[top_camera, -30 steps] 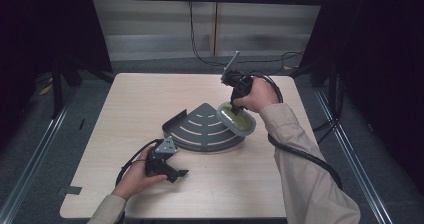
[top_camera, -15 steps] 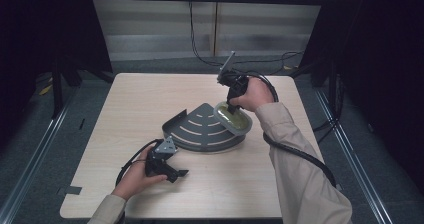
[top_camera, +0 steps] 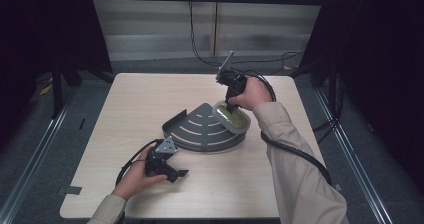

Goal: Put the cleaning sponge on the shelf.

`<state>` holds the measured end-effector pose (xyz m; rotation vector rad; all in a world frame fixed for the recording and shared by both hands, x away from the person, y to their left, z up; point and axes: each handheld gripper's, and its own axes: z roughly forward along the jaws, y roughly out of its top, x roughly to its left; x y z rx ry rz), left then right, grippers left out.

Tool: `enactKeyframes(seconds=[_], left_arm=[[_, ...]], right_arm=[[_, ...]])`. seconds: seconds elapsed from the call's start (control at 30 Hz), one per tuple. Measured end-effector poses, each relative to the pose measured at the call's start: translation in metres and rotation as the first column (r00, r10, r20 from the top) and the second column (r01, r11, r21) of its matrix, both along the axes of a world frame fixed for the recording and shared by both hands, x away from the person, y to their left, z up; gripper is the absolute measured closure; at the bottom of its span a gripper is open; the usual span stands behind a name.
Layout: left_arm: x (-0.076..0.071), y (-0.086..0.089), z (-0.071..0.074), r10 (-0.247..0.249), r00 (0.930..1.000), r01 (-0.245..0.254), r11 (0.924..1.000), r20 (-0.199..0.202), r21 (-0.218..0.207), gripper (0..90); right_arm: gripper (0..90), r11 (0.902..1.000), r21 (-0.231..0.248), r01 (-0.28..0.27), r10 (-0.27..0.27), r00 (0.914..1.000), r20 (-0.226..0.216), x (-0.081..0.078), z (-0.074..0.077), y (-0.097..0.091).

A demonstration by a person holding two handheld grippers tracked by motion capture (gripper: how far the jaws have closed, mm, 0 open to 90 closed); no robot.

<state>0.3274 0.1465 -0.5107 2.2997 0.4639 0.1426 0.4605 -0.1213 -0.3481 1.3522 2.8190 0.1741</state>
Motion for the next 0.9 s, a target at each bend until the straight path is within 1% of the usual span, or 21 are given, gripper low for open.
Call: enactKeyframes(seconds=[0.63, 0.9], left_arm=[[0.000, 0.000, 0.000, -0.002, 1.0000, 0.002, 1.0000, 0.001, 0.001, 4.4], [0.000, 0.000, 0.000, -0.001, 1.0000, 0.001, 1.0000, 0.000, -0.001, 4.4]], right_arm=[[71.8, 0.9999, -0.006, -0.009, 0.009, 0.9999, 0.008, 0.008, -0.004, 0.010], [71.8, 0.9999, -0.001, -0.014, 0.014, 0.9999, 0.008, 0.011, -0.006, 0.015]])
